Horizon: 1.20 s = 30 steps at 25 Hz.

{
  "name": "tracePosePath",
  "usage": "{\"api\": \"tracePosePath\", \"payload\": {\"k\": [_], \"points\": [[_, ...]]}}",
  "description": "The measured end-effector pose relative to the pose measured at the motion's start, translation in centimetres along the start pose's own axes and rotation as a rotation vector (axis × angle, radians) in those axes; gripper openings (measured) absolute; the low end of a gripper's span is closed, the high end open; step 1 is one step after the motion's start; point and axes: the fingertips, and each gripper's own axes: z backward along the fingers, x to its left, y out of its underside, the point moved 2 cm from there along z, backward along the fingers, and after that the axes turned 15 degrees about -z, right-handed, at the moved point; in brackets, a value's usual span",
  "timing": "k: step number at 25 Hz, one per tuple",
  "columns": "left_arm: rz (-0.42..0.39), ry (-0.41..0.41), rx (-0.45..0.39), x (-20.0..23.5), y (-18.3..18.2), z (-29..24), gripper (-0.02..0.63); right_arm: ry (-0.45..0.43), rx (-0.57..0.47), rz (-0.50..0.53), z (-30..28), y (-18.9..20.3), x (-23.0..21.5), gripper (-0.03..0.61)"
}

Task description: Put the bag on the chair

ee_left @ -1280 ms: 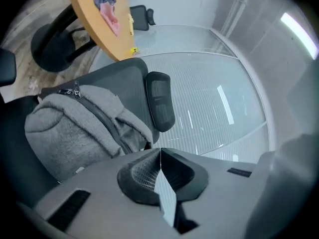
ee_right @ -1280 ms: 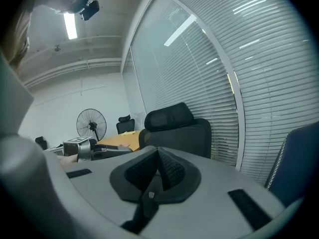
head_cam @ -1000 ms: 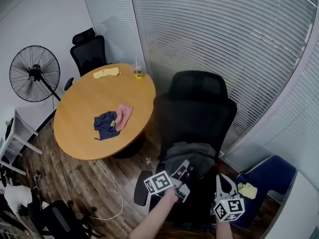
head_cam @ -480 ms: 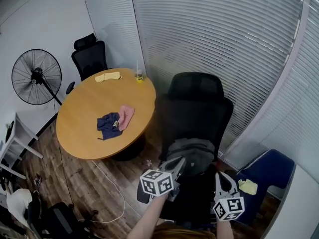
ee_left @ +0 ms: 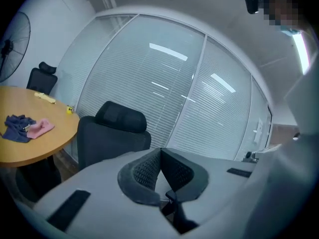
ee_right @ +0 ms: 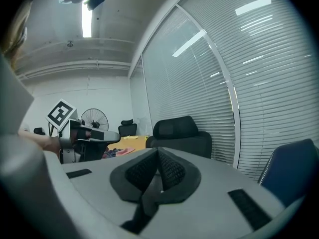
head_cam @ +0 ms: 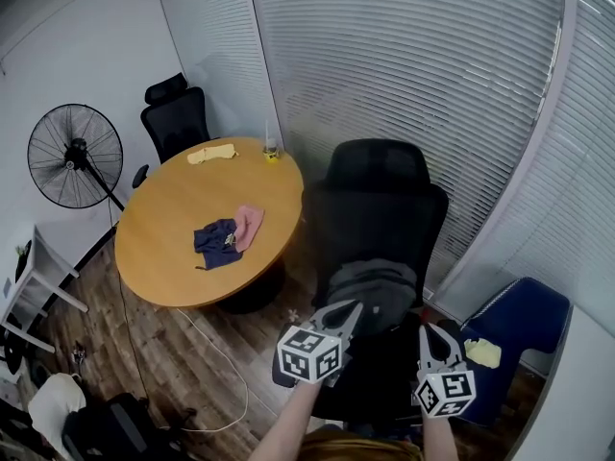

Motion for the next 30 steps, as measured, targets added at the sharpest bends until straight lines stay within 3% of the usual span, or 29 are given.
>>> {"api": "tracePosePath", "payload": {"k": [30], "points": [[0.004, -0.005, -0.002, -1.3, -0.1, -0.1, 0.023, -0.001, -0.016, -0.024, 1.6, -0.7, -0.6, 0.011]]}}
